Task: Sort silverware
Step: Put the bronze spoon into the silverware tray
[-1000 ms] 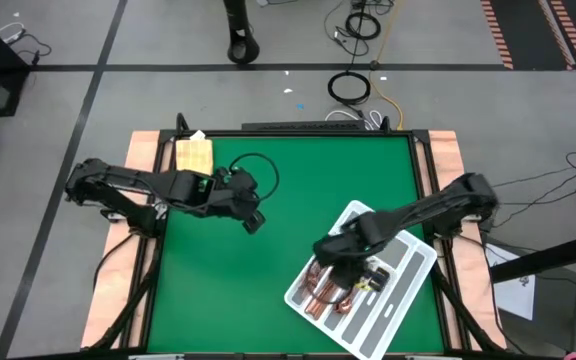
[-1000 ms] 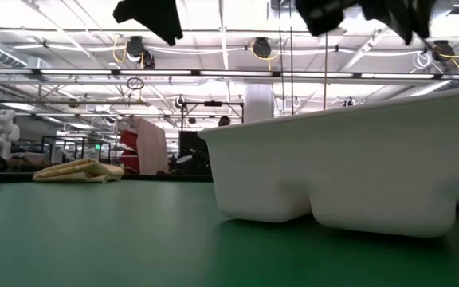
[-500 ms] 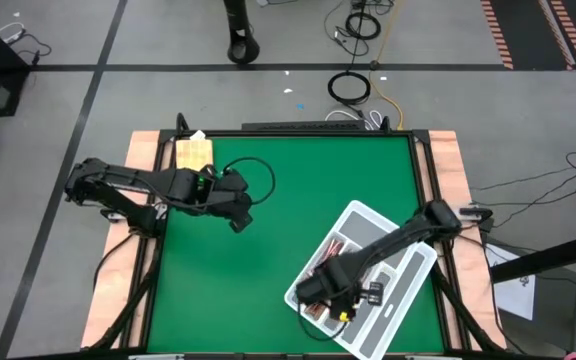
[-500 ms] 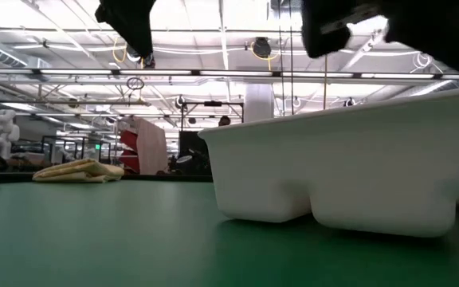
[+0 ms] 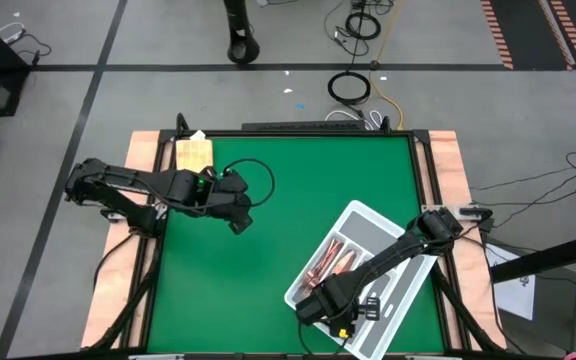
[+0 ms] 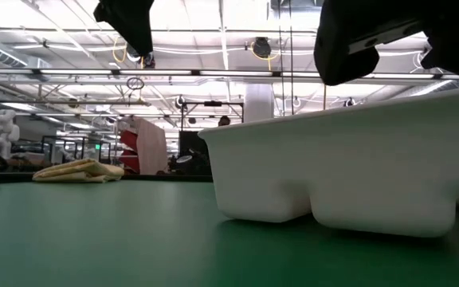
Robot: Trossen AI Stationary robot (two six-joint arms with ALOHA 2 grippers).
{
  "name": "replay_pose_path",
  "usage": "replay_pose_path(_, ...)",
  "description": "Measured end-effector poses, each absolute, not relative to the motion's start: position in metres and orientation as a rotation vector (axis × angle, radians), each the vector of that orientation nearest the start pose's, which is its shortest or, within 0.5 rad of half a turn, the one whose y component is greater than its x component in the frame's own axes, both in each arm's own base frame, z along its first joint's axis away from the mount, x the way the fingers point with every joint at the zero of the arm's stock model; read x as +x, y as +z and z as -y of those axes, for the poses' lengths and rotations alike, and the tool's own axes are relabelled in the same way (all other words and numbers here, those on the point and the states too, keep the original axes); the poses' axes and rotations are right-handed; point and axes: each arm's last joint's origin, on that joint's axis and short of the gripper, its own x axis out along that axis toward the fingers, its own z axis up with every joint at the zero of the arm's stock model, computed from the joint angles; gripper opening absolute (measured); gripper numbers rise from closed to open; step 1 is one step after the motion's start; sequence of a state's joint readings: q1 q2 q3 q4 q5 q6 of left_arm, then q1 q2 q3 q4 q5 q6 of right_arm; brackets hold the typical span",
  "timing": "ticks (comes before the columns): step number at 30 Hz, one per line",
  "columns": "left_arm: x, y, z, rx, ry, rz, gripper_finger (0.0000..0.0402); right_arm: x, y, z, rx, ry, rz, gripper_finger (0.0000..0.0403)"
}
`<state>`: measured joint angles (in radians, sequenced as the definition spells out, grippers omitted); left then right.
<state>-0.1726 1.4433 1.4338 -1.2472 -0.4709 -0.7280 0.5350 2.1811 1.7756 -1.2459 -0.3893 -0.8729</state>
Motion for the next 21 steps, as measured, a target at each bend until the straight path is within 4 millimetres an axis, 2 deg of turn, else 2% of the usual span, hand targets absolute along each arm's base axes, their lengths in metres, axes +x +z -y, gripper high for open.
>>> replay_pose_path(7,0.2593,0.3340,0.0318,-0.235,0.664,-1.021,0.0115,0.3537,0.1823,-0.2200,-0.719,1.333,-1.282,0.0008)
replay_pose_path(16,0.2593,0.3341,0.0315,-0.227,0.670,-1.016,0.0115,0.3553,0.1817,-0.2182,-0.730,1.304,-1.292,0.0091)
replay_pose_path(21,0.2593,0.3340,0.0315,-0.205,0.658,-1.024,0.0115,0.3560,0.1817,-0.2172,-0.678,1.249,-1.332,0.0127)
